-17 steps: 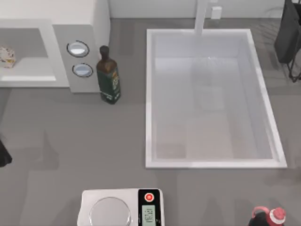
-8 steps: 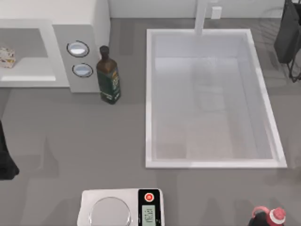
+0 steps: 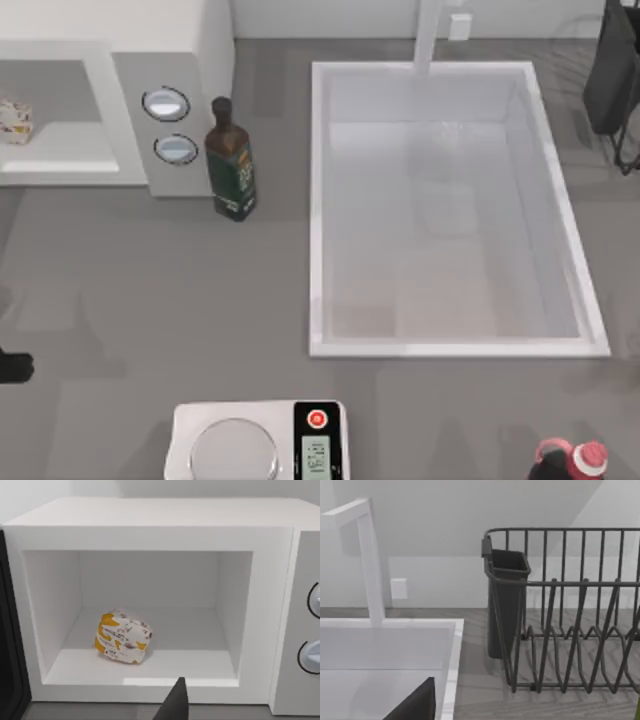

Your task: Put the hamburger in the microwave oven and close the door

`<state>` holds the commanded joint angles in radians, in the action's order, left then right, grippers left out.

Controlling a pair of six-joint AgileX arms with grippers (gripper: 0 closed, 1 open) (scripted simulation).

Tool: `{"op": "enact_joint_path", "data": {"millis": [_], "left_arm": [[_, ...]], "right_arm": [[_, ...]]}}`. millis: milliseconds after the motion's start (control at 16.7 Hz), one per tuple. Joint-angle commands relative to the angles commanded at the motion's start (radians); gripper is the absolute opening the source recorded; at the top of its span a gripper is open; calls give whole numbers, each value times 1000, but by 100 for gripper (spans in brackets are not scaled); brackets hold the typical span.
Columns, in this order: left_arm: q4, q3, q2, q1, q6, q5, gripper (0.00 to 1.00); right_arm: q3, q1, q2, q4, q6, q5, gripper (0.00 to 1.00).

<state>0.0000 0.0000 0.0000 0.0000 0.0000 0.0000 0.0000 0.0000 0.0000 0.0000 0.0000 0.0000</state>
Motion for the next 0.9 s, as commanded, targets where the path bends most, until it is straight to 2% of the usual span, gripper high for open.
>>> {"op": "enact_joint_path", "data": {"millis": [300, 900], "left_arm": [[0, 0, 0, 0, 0, 0, 2], [3, -1, 3, 3, 0, 3, 0]], "right_arm": [[0, 0, 0, 0, 0, 0, 100], [0, 0, 0, 0, 0, 0, 100]]}}
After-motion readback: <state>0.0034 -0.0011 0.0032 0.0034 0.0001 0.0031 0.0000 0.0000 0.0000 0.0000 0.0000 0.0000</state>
